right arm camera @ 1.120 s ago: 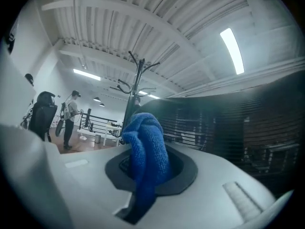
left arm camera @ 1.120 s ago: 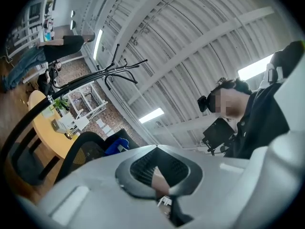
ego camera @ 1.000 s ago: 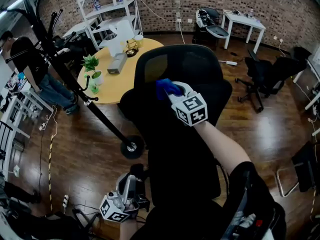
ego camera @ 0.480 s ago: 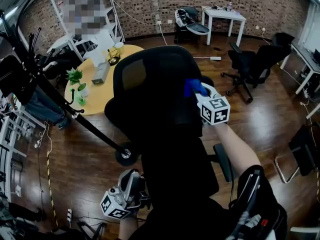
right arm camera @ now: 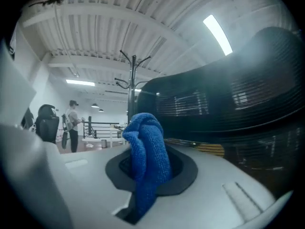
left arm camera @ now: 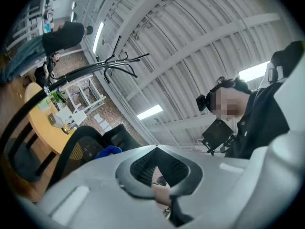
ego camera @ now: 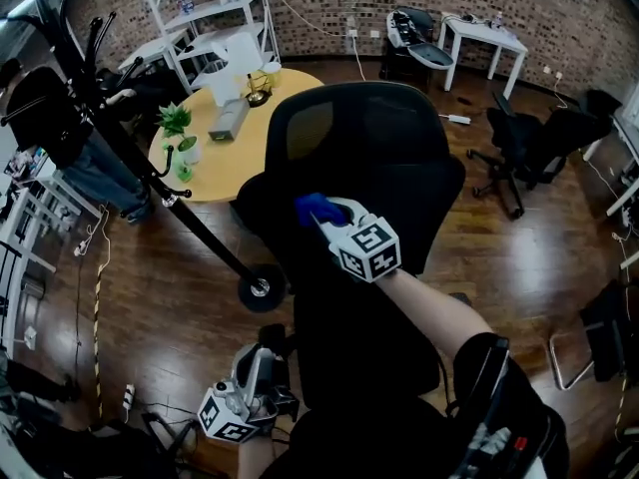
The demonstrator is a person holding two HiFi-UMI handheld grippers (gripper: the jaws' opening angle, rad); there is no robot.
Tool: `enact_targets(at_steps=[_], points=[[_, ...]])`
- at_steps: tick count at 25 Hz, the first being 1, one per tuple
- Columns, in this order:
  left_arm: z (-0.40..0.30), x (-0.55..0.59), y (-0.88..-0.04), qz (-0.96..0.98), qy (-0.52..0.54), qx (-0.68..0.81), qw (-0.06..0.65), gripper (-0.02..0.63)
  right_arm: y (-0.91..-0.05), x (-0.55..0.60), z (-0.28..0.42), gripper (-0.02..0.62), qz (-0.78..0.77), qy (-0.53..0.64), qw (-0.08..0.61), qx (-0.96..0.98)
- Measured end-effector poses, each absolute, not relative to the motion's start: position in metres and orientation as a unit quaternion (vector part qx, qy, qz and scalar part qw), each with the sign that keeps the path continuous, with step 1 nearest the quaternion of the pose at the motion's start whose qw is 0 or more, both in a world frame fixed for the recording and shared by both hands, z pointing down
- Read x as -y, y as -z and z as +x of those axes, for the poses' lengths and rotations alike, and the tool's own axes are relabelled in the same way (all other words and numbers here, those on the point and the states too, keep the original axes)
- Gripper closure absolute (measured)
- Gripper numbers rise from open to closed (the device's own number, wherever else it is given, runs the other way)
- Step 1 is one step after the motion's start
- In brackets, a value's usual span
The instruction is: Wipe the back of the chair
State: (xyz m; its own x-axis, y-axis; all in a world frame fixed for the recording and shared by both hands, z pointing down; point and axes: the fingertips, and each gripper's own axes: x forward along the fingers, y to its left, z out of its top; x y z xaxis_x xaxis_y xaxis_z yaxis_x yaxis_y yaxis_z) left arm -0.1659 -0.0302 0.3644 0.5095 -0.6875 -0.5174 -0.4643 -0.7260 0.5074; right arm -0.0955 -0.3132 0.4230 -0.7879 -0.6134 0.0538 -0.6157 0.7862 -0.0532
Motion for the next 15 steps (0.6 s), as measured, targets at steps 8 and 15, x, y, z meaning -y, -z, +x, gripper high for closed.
enact_targets(at_steps=[8,15], points=[[-0.230,-0.008,-0.376,0.802,0.375,0.446,0.131,0.604,-0.428,0.328,-0.238,0.560,0.265,-0.079,0.023,0.961],[-0.243,-0.003,-0.380,0.803,0.371,0.448,0.130,0.603,-0.433,0.352,-0.203,0.560,0.305,-0.058,0.031,0.950]])
